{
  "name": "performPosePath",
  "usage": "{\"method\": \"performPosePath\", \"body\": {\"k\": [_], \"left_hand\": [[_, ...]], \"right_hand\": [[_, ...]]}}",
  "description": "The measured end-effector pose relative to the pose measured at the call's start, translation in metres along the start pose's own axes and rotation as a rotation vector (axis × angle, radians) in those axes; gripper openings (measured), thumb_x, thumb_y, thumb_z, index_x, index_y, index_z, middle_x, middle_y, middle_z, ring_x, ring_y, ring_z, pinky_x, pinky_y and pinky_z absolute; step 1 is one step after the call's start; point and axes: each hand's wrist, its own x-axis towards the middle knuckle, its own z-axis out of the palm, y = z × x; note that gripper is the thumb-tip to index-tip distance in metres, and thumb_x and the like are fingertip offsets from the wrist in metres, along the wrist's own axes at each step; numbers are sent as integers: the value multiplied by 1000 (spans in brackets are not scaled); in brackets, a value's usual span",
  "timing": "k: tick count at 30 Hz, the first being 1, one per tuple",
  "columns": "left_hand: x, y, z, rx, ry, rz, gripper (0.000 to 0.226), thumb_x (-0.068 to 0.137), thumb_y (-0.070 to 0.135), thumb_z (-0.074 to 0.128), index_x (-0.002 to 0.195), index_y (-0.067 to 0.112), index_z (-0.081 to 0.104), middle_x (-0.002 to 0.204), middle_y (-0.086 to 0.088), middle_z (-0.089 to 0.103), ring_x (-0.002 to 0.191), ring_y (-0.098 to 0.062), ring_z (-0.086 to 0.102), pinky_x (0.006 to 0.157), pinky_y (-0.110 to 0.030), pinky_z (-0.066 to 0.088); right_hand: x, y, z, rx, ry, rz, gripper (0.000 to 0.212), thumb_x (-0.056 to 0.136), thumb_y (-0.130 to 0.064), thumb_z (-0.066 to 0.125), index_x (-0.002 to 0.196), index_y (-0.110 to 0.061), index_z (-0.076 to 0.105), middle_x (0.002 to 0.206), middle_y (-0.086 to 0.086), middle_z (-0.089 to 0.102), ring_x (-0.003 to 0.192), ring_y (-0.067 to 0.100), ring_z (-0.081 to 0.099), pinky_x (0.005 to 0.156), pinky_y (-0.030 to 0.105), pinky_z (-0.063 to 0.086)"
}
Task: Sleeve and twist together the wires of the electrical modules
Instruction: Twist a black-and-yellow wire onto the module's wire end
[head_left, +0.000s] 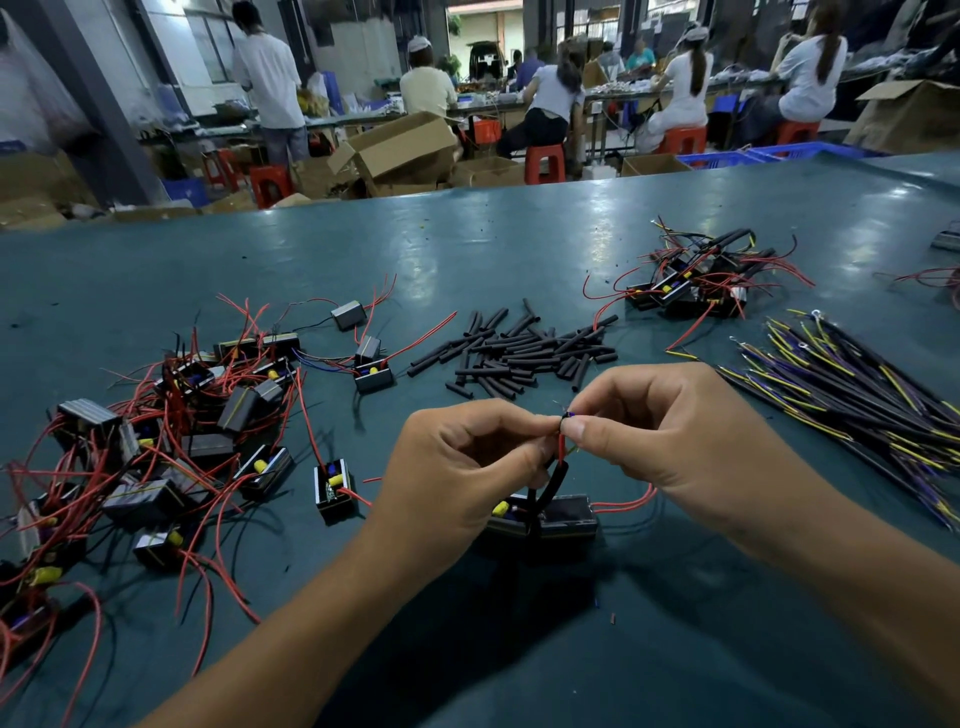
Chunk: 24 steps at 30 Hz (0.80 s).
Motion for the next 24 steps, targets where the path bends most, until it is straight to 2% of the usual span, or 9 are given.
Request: {"method": "performPosePath", "body": {"k": [4,8,13,15,17,20,21,23,24], "left_hand": [[-1,0,-2,49,-10,21,20,84,9,73,96,23,79,82,0,77,71,-15,73,68,-24,58],[-1,5,-5,109,-53,62,20,85,16,67,99,24,79,84,4,77,74,-14,74,69,-22,57],[1,4,-8,113,-96,18,31,85,-4,58,98,15,78,82,2,76,74,-13,73,69,-17,53],[1,4,-8,110,-102,-1,33,84,-5,56,97,14,79,81,-2,76,74,-14,72,70,-19,53],[2,5,-9,100,-108,-16,35,83,-5,55,96,16,79,82,-4,76,74,-16,72,71,-23,55],[3,8,-10,143,-114,-21,38,83,-3,53,96,21,80,84,-3,76,75,-16,72,67,-37,57],[3,9,-10,176,-96,-8,37,83,-1,53,96,21,79,84,0,76,75,-14,71,65,-35,56],[3,12,-10,267,-25,50,30,86,5,57,101,21,77,85,6,75,76,-9,69,68,-22,52],[4,14,-10,332,7,99,27,87,9,60,105,21,75,86,7,73,78,-11,68,69,-21,51]], "right_hand": [[0,1,1,-19,1,-24,9,87,-19,74,79,-20,72,55,-2,52,52,15,39,50,32,29],[0,2,-2,-95,-8,-44,9,87,-20,74,79,-23,71,53,-5,56,48,10,45,47,27,37],[0,0,-2,-169,-12,-57,7,82,-34,70,81,-27,71,65,0,65,57,9,47,54,33,39],[0,0,-2,-161,-13,-46,12,78,-38,67,81,-26,70,66,4,65,58,9,47,54,35,39],[1,1,-2,-157,-16,-40,12,77,-37,67,80,-26,69,62,0,62,57,7,45,53,30,37],[2,1,-2,-170,-14,-48,11,77,-35,66,77,-24,68,59,-7,57,55,5,43,52,23,35],[2,1,-2,-173,-13,-53,10,77,-34,66,77,-24,68,59,-6,57,55,4,43,52,22,35],[2,-1,0,-169,-17,-64,10,77,-32,66,76,-22,67,60,-2,58,56,5,45,54,24,37],[2,-2,0,-173,-23,-73,10,77,-32,66,75,-22,67,61,1,59,57,6,46,55,27,39]]}}
